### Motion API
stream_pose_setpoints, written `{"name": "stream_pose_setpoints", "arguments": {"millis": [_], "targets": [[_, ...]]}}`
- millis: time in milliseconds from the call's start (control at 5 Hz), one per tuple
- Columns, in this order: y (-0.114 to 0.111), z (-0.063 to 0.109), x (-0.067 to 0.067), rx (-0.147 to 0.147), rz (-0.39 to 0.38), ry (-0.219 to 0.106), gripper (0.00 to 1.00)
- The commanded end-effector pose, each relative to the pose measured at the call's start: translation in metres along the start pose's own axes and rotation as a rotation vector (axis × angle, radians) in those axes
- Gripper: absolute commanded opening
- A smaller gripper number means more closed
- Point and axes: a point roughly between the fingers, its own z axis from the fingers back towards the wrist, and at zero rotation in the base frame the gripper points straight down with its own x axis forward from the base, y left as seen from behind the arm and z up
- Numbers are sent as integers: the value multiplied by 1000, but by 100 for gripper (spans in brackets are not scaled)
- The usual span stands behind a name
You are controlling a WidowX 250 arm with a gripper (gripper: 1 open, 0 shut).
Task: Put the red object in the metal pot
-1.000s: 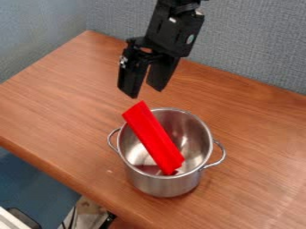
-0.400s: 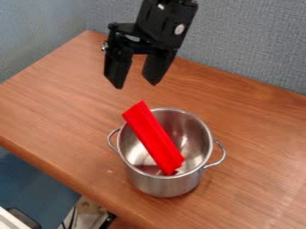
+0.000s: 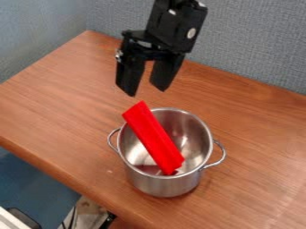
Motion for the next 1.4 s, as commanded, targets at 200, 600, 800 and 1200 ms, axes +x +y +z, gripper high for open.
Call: {"name": "stream_pose_setpoints", "arguments": {"millis": [200, 600, 800, 1200], "targets": [[-27, 11, -18, 4, -30, 12, 100], [-11, 14, -21, -4, 48, -26, 100], [-6, 15, -23, -14, 94, -40, 100], [0, 27, -15, -60, 71, 75, 100]]}}
